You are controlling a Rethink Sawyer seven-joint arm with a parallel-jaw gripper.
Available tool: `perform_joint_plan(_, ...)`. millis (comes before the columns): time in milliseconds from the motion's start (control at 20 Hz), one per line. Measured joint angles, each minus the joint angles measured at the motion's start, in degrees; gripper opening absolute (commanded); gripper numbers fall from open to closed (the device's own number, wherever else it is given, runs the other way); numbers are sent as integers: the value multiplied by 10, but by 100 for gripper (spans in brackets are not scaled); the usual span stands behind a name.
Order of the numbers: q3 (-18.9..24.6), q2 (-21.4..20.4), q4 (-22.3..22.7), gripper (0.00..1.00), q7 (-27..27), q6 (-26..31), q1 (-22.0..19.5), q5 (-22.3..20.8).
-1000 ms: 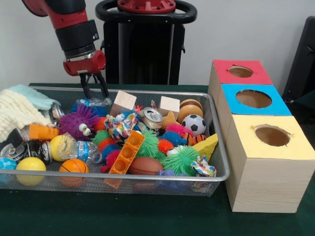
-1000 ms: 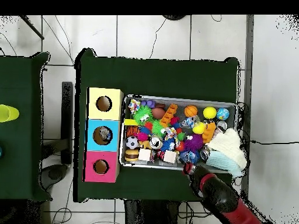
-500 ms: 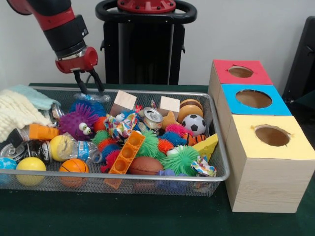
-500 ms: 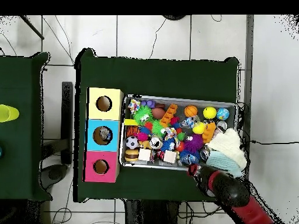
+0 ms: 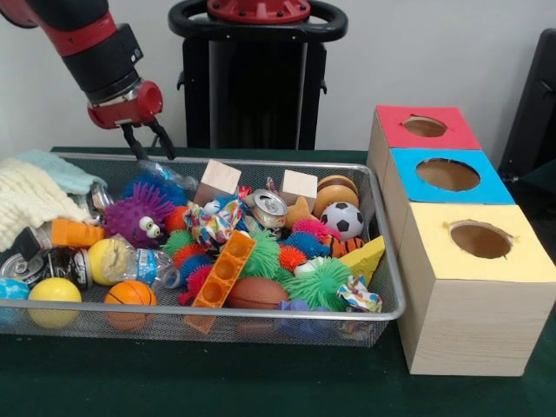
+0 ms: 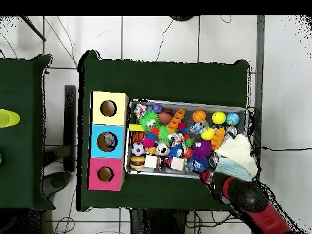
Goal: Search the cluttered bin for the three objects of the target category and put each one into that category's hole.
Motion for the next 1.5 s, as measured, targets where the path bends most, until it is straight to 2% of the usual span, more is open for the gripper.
perform_joint_plan(350, 1, 0, -17, 100, 0, 38, -17, 0)
perform_joint_plan(850, 1, 9, -43, 100, 0, 133, -43, 0)
perform_joint_plan(1500, 38, 42, -45, 100, 0, 136, -73, -1)
